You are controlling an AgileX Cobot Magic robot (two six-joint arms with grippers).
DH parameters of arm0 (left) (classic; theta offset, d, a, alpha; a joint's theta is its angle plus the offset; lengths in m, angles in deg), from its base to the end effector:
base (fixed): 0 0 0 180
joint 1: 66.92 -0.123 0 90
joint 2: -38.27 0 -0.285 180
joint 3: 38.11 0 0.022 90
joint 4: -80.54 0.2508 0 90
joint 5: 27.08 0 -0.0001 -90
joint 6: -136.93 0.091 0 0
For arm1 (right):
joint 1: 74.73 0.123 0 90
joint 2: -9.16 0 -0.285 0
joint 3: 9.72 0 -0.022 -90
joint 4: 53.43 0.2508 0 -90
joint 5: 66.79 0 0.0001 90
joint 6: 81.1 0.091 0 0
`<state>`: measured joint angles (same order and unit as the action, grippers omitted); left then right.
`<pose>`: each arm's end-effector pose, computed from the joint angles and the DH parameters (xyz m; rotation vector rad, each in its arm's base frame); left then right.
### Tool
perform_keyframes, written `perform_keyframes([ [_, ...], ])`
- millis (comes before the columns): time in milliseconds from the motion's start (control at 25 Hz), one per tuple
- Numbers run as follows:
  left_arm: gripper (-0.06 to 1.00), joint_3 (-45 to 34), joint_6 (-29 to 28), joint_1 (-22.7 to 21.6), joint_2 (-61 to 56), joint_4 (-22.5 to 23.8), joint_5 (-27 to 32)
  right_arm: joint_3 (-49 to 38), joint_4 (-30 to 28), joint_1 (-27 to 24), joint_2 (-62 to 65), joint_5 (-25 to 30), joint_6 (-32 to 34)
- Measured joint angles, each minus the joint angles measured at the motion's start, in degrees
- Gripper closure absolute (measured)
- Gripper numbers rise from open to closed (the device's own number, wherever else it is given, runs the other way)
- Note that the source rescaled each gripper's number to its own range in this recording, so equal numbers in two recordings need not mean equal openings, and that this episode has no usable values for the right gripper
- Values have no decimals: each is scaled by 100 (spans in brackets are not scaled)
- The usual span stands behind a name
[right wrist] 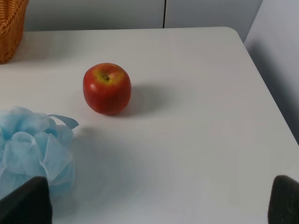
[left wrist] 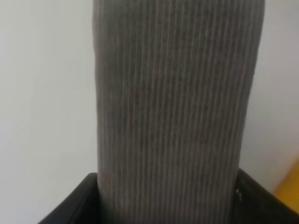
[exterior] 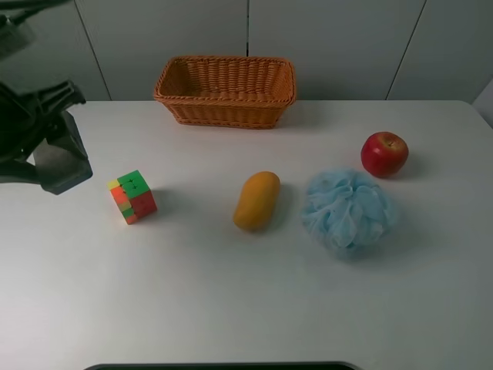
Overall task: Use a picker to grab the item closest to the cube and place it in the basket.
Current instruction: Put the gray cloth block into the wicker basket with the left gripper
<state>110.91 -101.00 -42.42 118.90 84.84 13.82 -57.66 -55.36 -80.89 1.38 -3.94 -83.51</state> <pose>0.2174 -0.0942 0.2517 -0.7228 2.6179 -0.3732 -0.0079 -0.0019 0.2774 0.0703 2.0704 -0.1324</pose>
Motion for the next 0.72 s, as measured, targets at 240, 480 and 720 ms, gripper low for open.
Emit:
perform_keyframes([
  [240,87,1419,74,0,647,1084,-647,0,0,0,0,0,0],
  [480,87,2842,611,0,2095,2006,-1784,0,0,0,0,0,0],
  [720,87,4473,1496,0,3820,2195,-2427,0,0,0,0,0,0],
])
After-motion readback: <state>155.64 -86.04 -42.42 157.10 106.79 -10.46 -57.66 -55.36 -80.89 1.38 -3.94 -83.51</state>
